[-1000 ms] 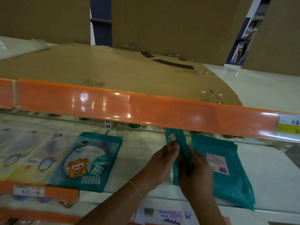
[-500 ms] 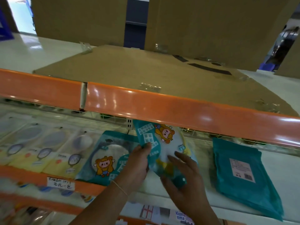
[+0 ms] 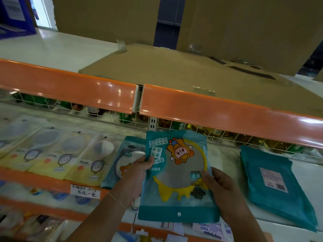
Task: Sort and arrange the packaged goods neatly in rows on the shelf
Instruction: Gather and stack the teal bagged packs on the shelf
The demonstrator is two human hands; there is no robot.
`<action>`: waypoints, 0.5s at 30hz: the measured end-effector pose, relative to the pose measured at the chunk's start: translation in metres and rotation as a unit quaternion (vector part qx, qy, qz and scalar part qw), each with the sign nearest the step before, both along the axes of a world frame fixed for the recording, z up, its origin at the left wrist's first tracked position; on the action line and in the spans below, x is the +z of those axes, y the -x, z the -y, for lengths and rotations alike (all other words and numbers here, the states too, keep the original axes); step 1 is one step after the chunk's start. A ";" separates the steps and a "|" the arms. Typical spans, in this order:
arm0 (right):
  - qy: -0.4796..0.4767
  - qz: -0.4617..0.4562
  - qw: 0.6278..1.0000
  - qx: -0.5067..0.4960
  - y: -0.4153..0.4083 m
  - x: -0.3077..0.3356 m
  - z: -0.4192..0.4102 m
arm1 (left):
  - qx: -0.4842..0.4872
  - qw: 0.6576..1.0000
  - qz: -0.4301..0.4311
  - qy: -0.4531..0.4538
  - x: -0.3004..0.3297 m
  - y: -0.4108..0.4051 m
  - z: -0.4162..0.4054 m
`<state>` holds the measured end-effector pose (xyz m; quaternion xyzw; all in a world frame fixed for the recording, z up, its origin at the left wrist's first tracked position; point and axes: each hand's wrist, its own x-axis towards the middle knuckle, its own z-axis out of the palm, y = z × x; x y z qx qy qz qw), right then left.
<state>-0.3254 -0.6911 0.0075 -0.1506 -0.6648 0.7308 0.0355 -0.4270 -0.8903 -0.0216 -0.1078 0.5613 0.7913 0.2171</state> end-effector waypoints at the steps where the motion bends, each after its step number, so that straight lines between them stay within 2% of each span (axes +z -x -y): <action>1: -0.040 -0.005 0.999 -0.005 0.000 -0.003 0.003 | -0.002 1.000 0.003 -0.012 -0.002 -0.001 0.004; 5: -0.169 -0.034 0.985 0.028 -0.004 -0.009 0.005 | -0.038 0.993 -0.007 -0.108 -0.004 -0.002 0.027; 6: -0.208 -0.048 0.976 0.049 -0.006 -0.007 0.005 | -0.037 0.994 -0.029 -0.096 -0.002 0.001 0.034; 7: -0.256 -0.057 0.962 0.071 -0.009 -0.005 0.004 | -0.033 0.996 -0.066 -0.044 0.000 0.005 0.041; 8: -0.295 -0.063 0.949 0.090 -0.010 -0.003 0.004 | -0.037 0.991 -0.123 0.047 0.004 0.008 0.047; 9: -0.325 -0.059 0.938 0.104 -0.011 -0.002 0.002 | -0.051 0.965 -0.197 0.165 0.011 0.010 0.051; 10: -0.345 -0.054 0.930 0.117 -0.010 -0.002 0.000 | -0.075 0.914 -0.285 0.278 0.018 0.010 0.053; 11: -0.362 -0.046 0.922 0.132 -0.008 0.000 -0.003 | -0.103 0.845 -0.375 0.368 0.025 0.009 0.051; 12: -0.376 -0.036 0.913 0.152 -0.006 0.002 -0.004 | -0.133 0.772 -0.456 0.422 0.034 0.006 0.046; 13: -0.394 -0.027 0.901 0.177 -0.004 0.004 -0.004 | -0.168 0.708 -0.523 0.444 0.043 0.002 0.037; 15: -0.445 -0.034 0.866 0.226 0.002 0.013 -0.005 | -0.269 0.612 -0.584 0.462 0.060 -0.008 0.014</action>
